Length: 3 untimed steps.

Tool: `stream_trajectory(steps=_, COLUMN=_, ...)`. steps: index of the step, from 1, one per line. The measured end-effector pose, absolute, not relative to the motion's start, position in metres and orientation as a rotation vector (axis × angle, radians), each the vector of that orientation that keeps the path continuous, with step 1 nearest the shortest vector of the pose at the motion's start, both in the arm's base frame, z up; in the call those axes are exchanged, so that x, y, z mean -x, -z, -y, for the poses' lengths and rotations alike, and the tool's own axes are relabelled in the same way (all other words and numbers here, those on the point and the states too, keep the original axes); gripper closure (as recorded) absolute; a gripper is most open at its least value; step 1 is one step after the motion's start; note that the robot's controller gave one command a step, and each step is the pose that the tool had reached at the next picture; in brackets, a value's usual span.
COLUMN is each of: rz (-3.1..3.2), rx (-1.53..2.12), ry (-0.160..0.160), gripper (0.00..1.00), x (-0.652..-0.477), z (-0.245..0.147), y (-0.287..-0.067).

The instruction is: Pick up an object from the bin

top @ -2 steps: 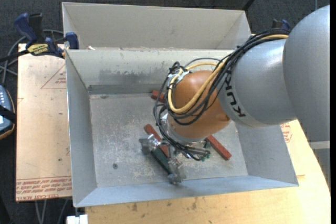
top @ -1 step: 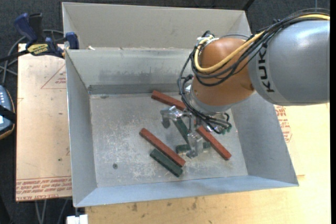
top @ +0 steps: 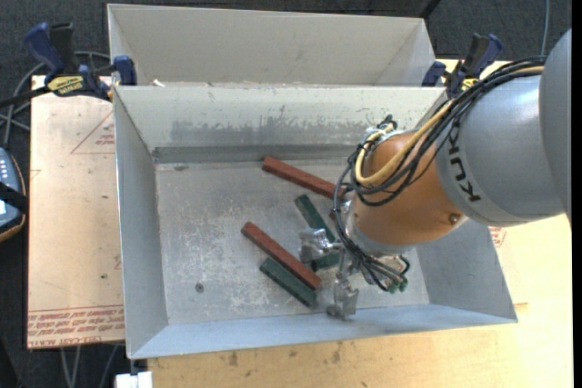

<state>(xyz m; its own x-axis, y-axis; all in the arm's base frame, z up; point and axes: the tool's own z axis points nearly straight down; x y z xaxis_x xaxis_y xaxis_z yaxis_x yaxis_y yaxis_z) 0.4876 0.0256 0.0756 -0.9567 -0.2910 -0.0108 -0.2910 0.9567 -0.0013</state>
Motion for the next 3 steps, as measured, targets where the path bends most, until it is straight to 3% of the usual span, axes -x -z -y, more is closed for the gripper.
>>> stream_trajectory(steps=1, rz=-3.112, rx=0.315, ry=-0.002, gripper=0.0, x=-0.49, z=-0.072, y=-0.072)
stream_trajectory(steps=2, rz=-3.105, rx=0.435, ry=-0.006, gripper=0.0, x=-0.533, z=-0.129, y=-0.07)
stream_trajectory(steps=3, rz=-3.11, rx=0.425, ry=-0.003, gripper=1.0, x=-0.531, z=-0.126, y=-0.071)
